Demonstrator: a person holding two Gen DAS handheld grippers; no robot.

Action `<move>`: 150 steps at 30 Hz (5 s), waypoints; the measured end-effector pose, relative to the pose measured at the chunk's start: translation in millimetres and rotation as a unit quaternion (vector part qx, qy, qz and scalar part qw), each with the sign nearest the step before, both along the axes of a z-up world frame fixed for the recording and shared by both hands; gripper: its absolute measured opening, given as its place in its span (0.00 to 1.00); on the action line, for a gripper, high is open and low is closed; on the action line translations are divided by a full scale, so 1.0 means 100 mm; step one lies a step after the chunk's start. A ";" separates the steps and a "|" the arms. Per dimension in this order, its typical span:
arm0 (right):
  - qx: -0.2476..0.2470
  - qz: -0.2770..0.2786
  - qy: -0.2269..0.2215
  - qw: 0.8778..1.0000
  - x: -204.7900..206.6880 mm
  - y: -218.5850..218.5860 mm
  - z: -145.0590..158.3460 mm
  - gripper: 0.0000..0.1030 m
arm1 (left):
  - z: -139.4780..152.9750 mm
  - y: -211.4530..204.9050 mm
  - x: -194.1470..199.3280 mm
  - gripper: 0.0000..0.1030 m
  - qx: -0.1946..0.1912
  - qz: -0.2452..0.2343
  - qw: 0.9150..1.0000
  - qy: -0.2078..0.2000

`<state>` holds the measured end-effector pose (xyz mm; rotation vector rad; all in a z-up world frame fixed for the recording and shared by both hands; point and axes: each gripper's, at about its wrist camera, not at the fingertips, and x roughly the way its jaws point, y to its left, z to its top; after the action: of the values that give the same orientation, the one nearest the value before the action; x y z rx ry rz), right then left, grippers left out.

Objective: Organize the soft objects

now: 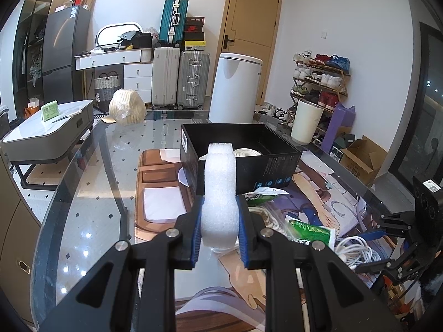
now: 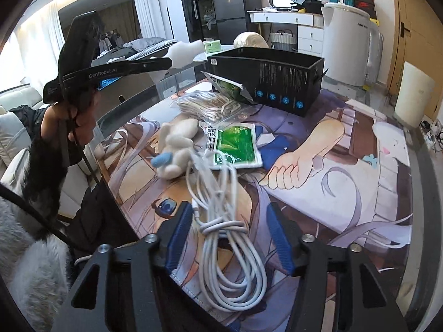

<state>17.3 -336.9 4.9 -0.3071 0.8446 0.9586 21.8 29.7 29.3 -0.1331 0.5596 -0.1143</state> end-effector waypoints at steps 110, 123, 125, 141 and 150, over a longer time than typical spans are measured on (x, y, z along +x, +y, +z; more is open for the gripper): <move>0.060 -0.090 -0.126 0.986 1.93 1.18 0.51 0.34 | -0.01 -0.22 1.35 0.39 0.041 -0.027 0.999 0.020; 0.063 -0.120 -0.103 0.985 1.43 0.82 0.66 0.99 | 0.14 -0.16 0.87 1.00 0.030 0.004 0.999 -0.014; 0.071 -0.120 -0.088 0.986 1.33 0.77 0.66 0.99 | 0.15 -0.14 0.78 1.00 0.027 0.006 0.999 -0.017; 0.013 -0.106 -0.094 0.990 0.88 0.58 0.57 0.99 | 0.08 -0.26 0.23 1.00 0.020 0.017 1.000 -0.006; -0.025 -0.029 -0.078 0.996 0.71 0.69 0.39 0.99 | 0.00 -0.37 0.09 1.00 0.041 0.032 0.999 0.004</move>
<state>88.3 -268.1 44.4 -0.3935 0.7312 0.8495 30.6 -7.0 29.7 -0.0724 0.5668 -0.0289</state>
